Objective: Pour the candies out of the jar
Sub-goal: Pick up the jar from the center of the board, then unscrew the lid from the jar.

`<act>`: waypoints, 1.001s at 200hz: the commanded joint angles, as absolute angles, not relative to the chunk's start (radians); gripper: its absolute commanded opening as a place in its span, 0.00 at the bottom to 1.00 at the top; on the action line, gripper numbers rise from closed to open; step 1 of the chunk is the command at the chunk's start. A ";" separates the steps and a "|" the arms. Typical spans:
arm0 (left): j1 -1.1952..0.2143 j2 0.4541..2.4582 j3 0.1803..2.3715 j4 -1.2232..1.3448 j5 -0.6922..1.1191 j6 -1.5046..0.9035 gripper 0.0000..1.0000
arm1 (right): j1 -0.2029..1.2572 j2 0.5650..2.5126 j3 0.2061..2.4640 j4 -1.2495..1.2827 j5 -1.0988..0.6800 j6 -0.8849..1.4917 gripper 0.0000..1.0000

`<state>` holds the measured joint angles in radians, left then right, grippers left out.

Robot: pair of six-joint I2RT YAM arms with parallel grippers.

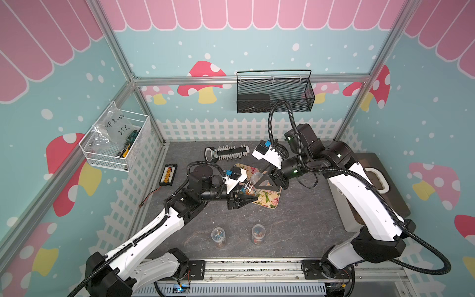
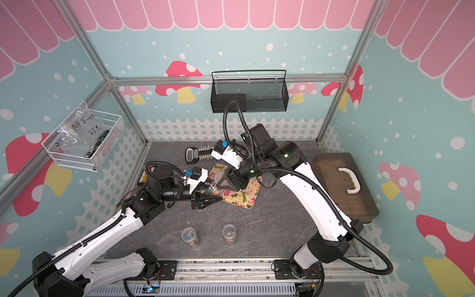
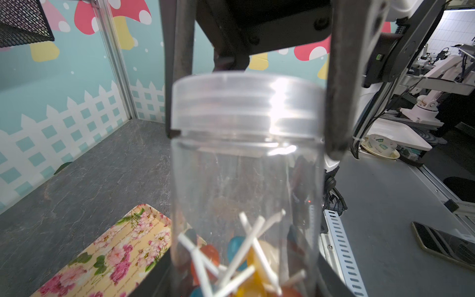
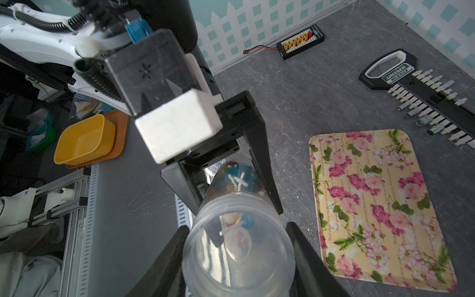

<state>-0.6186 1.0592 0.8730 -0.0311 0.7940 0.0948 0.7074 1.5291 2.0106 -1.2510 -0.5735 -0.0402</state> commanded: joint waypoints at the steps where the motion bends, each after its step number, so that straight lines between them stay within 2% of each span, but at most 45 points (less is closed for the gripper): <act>1: -0.620 1.032 0.815 0.073 0.700 0.046 0.40 | 0.700 1.460 1.977 -1.148 -0.455 0.046 0.66; 22: -0.620 1.022 0.764 0.177 0.633 0.015 0.40 | 0.700 1.360 1.866 -0.966 -0.419 0.158 0.72; 53: -0.620 1.028 0.738 0.242 0.532 0.025 0.40 | 0.699 1.240 1.692 -0.748 -0.314 0.313 0.73; 100: -0.621 1.065 0.730 0.316 0.433 0.031 0.41 | 0.700 1.136 1.489 -0.618 -0.170 0.443 0.73; 143: -0.621 1.082 0.676 0.445 0.359 -0.047 0.39 | 0.699 1.131 1.399 -0.526 -0.204 0.512 0.73; 200: -0.620 1.090 0.646 0.482 0.298 -0.090 0.38 | 0.701 1.167 1.339 -0.381 -0.292 0.562 0.73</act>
<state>-0.6186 1.0901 0.6601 0.4088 0.3466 -0.0616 0.7002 1.1435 1.3476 -0.4820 -0.2401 0.5198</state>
